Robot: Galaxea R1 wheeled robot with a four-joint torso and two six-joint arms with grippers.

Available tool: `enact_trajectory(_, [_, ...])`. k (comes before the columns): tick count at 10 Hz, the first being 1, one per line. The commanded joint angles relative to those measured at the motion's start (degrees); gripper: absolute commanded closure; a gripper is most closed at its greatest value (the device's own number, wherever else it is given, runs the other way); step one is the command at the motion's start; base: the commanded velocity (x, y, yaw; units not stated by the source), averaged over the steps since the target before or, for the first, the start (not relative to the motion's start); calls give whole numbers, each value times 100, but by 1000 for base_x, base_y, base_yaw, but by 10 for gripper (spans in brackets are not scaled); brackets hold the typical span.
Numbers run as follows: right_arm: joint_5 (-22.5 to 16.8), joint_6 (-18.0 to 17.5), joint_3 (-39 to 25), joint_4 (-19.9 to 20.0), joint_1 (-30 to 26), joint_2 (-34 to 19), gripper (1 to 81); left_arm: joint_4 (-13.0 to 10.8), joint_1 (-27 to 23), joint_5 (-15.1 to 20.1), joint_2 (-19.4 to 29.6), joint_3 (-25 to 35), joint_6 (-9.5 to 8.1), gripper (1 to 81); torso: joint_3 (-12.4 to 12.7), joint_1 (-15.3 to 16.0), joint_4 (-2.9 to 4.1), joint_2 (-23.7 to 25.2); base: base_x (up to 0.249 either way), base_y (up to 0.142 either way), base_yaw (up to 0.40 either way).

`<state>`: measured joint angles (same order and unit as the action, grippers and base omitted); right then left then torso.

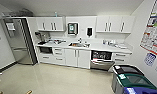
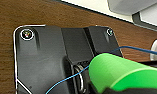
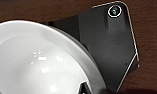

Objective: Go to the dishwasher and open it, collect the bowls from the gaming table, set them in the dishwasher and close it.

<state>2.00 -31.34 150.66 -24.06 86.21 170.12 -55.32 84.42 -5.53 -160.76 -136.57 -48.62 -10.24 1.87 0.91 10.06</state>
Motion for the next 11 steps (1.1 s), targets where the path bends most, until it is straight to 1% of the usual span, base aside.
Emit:
enact_trajectory(1, [-60,23,-117,-80,-301,139,811,-67,-307,149,88,69,19,811,0,0,0,0,117,0,0])
enact_trajectory(11, [-59,23,-117,-72,-284,121,811,-67,-308,149,96,69,19,811,0,2,0,0,117,0,0])
